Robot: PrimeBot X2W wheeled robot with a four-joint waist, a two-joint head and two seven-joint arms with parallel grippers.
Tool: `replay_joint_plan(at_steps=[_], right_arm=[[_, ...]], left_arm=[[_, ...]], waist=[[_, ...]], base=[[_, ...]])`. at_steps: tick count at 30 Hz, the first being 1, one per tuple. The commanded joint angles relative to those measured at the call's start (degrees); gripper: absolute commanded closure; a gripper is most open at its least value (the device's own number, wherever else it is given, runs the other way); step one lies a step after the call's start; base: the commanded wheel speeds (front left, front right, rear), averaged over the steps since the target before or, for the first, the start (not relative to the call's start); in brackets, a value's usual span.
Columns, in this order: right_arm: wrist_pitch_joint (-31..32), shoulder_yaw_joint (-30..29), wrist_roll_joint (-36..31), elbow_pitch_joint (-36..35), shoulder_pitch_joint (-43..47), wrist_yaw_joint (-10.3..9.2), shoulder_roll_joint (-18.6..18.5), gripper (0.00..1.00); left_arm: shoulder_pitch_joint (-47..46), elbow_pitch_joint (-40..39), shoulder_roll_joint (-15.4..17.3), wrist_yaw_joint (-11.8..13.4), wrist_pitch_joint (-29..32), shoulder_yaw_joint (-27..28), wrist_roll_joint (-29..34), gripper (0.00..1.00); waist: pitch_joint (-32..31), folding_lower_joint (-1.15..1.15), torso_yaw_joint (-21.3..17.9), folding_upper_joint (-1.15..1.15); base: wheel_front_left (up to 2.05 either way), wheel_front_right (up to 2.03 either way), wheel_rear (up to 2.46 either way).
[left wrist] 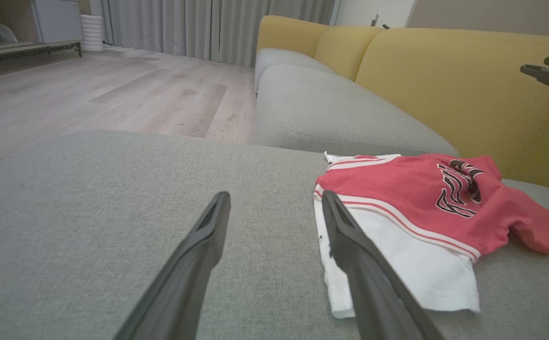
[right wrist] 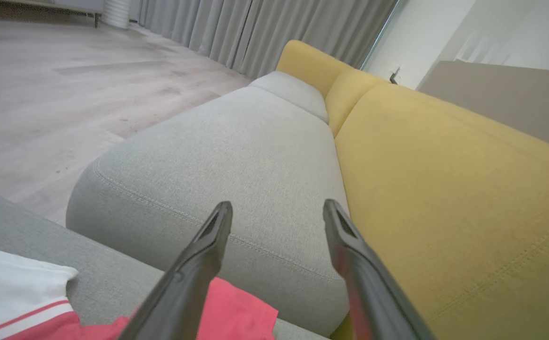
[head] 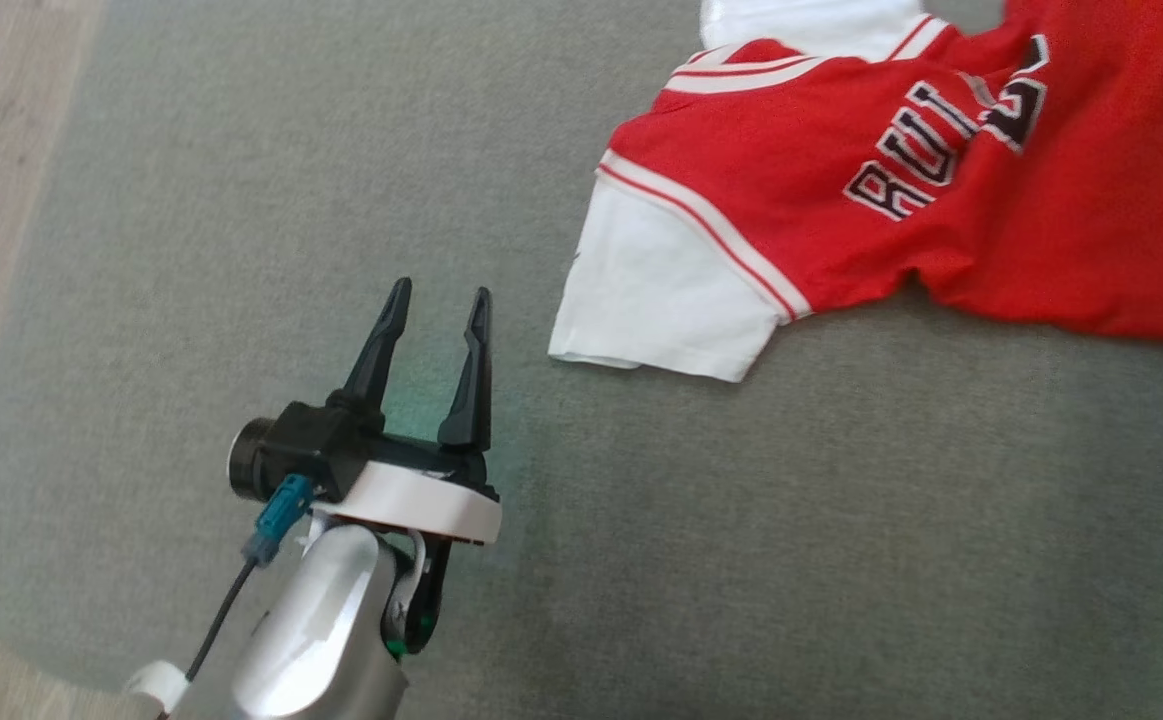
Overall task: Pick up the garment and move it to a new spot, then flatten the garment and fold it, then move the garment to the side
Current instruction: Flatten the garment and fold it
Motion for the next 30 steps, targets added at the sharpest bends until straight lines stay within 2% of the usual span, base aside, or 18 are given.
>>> replay_joint_plan(at_steps=[1, 6, 11, 15, 22, 24, 30], right_arm=[[-1.01, -0.43, 0.48, -1.64, 0.83, 0.37, 1.41, 0.0], [-2.81, -4.42, 4.32, -4.93, 5.75, 0.37, 6.65, 0.0], [-2.9, -6.62, 12.73, -17.28, 14.98, 0.37, 13.11, 0.0], [-2.91, -6.01, 16.8, -27.38, 24.99, 0.37, 15.94, 0.0], [-2.92, -2.0, 21.24, -38.84, 42.31, 0.37, 17.85, 0.0], [-2.92, -0.18, 25.06, -41.09, 46.79, 0.37, 17.89, 0.0], [-2.92, 2.41, 29.99, -45.92, 55.25, 0.37, 17.91, 0.0]], left_arm=[[-1.19, -1.57, 0.43, 0.13, -0.55, 1.9, -0.06, 0.0], [-0.19, -1.55, 0.42, -0.14, -0.55, 3.86, 1.01, 0.0], [0.92, -1.51, 0.42, -0.68, -0.55, 5.49, 2.1, 0.0], [2.0, -1.32, 0.42, -0.91, -0.55, 6.71, 2.62, 0.0], [4.11, -0.87, 0.42, -1.27, -0.55, 8.05, 2.16, 0.0], [4.74, -0.42, 0.42, -1.47, -0.55, 8.4, 2.17, 0.0], [6.14, 0.79, 0.42, -1.75, -0.55, 9.58, 2.55, 0.0]], waist=[[-1.13, 0.0, -1.14, 0.0], [-3.84, 0.0, -4.39, 0.0], [-6.66, 0.0, -7.78, 0.0], [-8.78, 0.0, -10.27, 0.0], [-11.2, 0.0, -13.03, 0.0], [-11.65, 0.0, -13.49, 0.0], [-12.39, 0.0, -14.48, 0.0]], base=[[0.0, 0.0, 0.0], [0.0, 0.0, 0.0], [0.0, 0.0, 0.0], [0.0, 0.0, 0.0], [0.0, 0.0, 0.0], [0.0, 0.0, 0.0], [0.0, 0.0, 0.0]])
